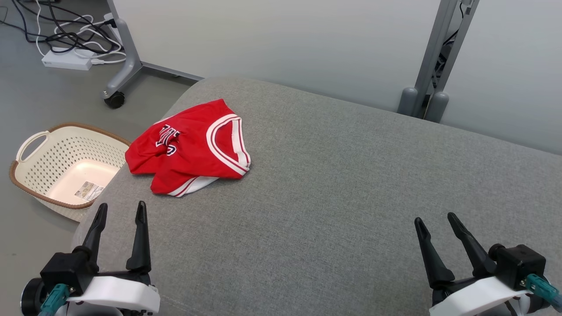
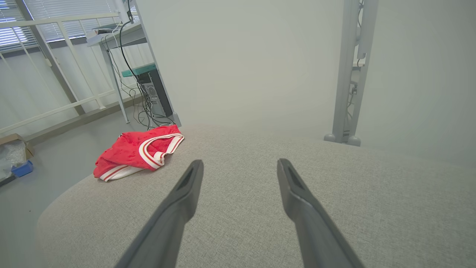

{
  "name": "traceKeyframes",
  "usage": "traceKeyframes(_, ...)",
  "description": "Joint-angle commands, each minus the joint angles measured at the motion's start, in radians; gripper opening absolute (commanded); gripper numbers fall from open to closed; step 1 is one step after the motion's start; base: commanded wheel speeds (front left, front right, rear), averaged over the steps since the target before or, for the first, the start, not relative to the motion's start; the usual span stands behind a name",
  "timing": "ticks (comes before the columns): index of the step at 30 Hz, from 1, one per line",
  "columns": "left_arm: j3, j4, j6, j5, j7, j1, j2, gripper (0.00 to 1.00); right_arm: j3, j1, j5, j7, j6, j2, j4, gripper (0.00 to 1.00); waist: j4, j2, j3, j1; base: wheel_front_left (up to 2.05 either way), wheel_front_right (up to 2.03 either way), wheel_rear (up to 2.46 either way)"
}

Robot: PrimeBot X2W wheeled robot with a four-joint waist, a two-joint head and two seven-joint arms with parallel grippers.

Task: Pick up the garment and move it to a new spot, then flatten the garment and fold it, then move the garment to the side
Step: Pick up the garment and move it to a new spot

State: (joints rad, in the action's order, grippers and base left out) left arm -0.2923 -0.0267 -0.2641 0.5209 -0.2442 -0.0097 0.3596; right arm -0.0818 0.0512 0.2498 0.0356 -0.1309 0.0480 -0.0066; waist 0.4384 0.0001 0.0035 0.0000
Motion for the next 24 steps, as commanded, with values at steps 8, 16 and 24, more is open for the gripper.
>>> traceKeyframes(8, 0.024, 0.047, 0.006, 0.006, -0.006, -0.083, 0.002, 1.00, 0.005, -0.019, 0.009, 0.003, 0.000, 0.005, 0.002, 1.00, -0.003, -0.0001, 0.022, 0.0000, 0.00, 0.00, 0.00)
traceKeyframes(16, 0.066, 0.070, 0.029, -0.021, 0.046, -0.397, 0.059, 1.00, -0.002, -0.064, -0.036, -0.031, 0.000, 0.005, -0.033, 1.00, -0.069, -0.0001, 0.105, 0.0000, 0.00, 0.00, 0.00)
traceKeyframes(24, 0.032, -0.238, 0.130, 0.046, 0.200, -0.646, 0.066, 1.00, -0.009, -0.101, -0.055, -0.049, 0.000, 0.005, -0.055, 1.00, -0.169, -0.0001, 0.198, 0.0000, 0.00, 0.00, 0.00)
